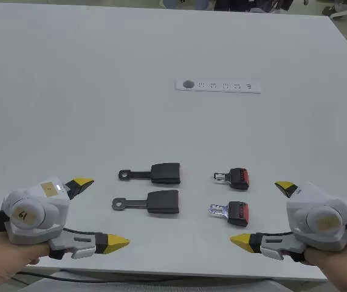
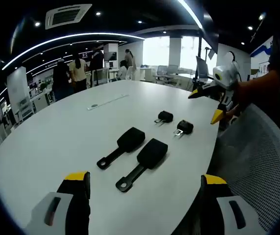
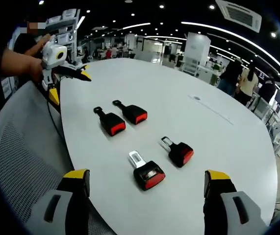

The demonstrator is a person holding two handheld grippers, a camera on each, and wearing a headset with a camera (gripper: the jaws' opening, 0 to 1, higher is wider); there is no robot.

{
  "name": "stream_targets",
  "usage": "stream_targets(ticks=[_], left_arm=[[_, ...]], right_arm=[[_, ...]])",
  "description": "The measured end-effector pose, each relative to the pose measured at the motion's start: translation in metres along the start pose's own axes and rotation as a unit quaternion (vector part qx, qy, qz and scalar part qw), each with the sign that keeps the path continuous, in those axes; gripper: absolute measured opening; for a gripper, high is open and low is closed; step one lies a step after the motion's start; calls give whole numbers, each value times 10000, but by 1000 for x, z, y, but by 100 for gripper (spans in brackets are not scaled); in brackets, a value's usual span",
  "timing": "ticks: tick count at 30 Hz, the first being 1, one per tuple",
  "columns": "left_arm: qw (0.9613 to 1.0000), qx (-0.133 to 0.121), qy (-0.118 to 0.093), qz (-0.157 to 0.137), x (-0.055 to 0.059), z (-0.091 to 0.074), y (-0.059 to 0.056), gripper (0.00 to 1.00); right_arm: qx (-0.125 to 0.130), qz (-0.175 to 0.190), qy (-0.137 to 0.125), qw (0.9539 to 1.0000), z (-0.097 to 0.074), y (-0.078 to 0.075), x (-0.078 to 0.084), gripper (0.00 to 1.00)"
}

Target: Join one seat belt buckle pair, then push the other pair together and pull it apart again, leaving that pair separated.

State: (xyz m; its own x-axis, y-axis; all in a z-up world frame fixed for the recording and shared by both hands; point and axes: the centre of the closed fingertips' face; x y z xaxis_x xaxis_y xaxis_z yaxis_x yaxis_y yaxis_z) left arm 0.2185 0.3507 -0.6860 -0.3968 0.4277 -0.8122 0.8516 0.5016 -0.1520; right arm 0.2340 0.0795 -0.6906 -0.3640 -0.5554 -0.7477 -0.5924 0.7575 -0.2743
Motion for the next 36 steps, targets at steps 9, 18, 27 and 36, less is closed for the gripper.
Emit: stream_targets(ticks=[9, 18, 27, 36], left_arm=[[9996, -97, -269, 61, -13, 4, 4, 91], [9998, 7, -196, 33, -8, 5, 0, 97], [9999, -82, -82, -41, -3, 4, 4, 95], [9997, -188, -142, -70, -1, 0, 6, 96]], right_arm=[[-10, -49, 2, 10000, -1, -1, -5, 99], [-20, -84, 87, 9999, 0, 2, -1, 99], [4, -13, 128, 9999, 0, 3, -4, 97], [34, -65, 106, 9999, 5, 1, -3, 98]])
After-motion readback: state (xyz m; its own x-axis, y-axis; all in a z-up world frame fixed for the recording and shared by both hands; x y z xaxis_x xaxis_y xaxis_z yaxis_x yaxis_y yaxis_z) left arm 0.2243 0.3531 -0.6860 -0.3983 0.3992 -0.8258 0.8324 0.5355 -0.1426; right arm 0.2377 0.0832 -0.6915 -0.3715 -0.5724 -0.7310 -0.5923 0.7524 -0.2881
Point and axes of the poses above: the centre of the closed fingertips' face, and the gripper's own axes: z roughly forward along the fingers, y roughly to its left, x roughly out of its underside, and after that the axes turned 13 degrees about x, right-handed
